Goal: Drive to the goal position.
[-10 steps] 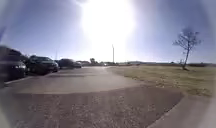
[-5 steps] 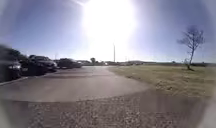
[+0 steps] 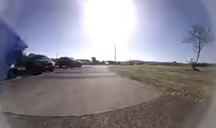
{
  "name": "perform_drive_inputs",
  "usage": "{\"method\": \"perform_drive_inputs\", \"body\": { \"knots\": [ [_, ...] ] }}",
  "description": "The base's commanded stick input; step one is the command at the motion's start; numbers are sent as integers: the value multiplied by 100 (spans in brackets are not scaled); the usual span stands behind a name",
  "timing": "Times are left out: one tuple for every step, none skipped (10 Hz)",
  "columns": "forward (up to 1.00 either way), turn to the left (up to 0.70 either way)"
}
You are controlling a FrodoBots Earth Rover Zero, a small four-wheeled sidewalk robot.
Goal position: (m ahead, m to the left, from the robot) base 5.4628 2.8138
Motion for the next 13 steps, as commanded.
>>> {"method": "perform_drive_inputs", "body": {
  "knots": [
    [100, 40],
    [100, 32],
    [100, 13],
    [100, 0],
    [100, 0],
    [100, 0],
    [100, 0],
    [100, 13],
    [100, 6],
    [100, 0],
    [100, 0],
    [100, 0],
    [100, 0]
  ]
}}
